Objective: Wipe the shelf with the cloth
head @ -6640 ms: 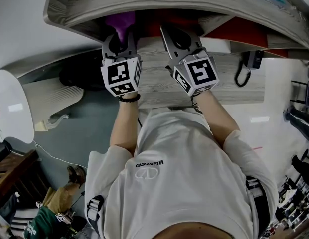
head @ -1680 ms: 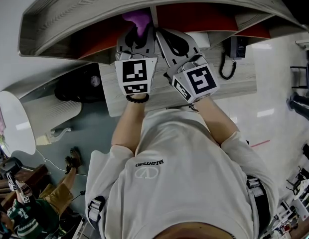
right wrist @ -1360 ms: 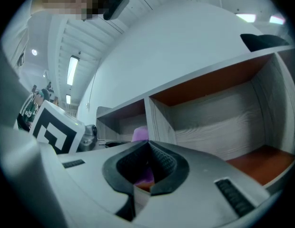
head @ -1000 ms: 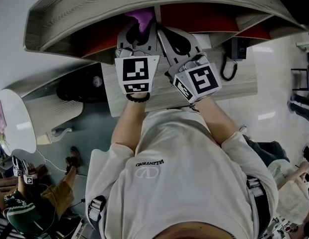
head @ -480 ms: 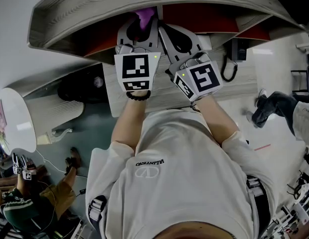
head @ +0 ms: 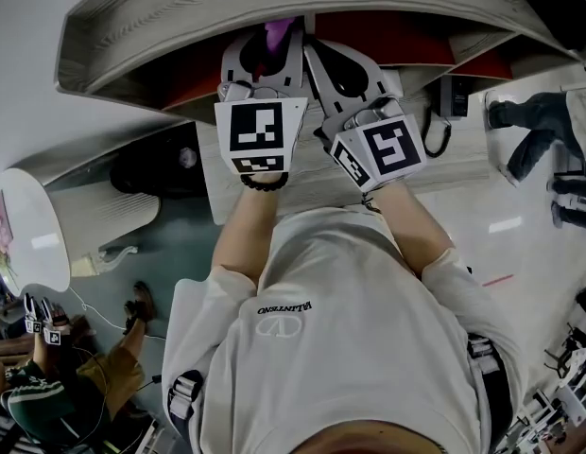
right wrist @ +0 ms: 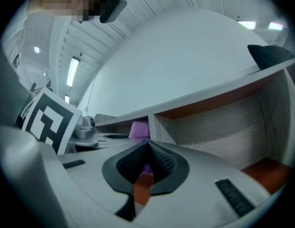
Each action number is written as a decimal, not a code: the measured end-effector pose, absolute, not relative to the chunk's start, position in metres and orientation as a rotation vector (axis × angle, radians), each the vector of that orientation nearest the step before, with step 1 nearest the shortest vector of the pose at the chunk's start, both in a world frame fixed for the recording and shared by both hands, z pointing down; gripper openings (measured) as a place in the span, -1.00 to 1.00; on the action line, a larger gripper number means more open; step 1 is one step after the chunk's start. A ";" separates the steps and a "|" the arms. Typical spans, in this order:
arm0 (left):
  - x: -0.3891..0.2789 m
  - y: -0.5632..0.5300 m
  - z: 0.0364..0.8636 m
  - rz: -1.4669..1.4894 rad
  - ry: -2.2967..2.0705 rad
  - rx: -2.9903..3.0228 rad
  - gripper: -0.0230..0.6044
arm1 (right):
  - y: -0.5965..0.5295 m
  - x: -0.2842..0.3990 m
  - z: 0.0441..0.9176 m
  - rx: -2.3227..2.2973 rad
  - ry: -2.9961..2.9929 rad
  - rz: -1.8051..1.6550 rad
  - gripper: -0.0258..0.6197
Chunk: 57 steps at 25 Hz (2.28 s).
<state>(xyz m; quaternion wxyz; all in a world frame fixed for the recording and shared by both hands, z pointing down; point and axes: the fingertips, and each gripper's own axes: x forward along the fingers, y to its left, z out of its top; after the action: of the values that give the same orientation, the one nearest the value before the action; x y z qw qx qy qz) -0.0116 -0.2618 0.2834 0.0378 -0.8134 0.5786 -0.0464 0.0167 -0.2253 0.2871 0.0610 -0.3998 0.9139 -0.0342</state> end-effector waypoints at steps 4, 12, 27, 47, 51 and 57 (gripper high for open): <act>-0.013 -0.263 0.279 -0.129 1.765 -2.499 -0.68 | -0.227 0.015 0.285 -1.218 2.761 -0.098 -0.92; -0.016 -0.261 0.273 -0.079 1.764 -2.501 -0.67 | -0.226 0.012 0.285 -1.241 2.757 -0.088 -0.92; -0.042 -0.253 0.268 -0.032 1.810 -2.491 -0.68 | -0.220 -0.012 0.281 -1.232 2.768 -0.068 -0.92; -0.115 -0.246 0.268 0.011 1.927 -2.432 -0.68 | -0.220 -0.081 0.285 -1.141 2.824 -0.089 -0.92; -0.127 -0.246 0.268 0.021 1.937 -2.426 -0.67 | -0.221 -0.094 0.285 -1.134 2.831 -0.089 -0.92; -0.144 -0.245 0.270 0.036 1.957 -2.412 -0.68 | -0.221 -0.109 0.287 -1.115 2.841 -0.094 -0.92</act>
<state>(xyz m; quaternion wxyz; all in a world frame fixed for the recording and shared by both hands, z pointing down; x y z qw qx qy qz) -0.1436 -0.2453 0.2698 0.0174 -0.7764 0.6299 0.0115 -0.1090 -0.2207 0.2869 0.0439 -0.3649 0.9295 -0.0306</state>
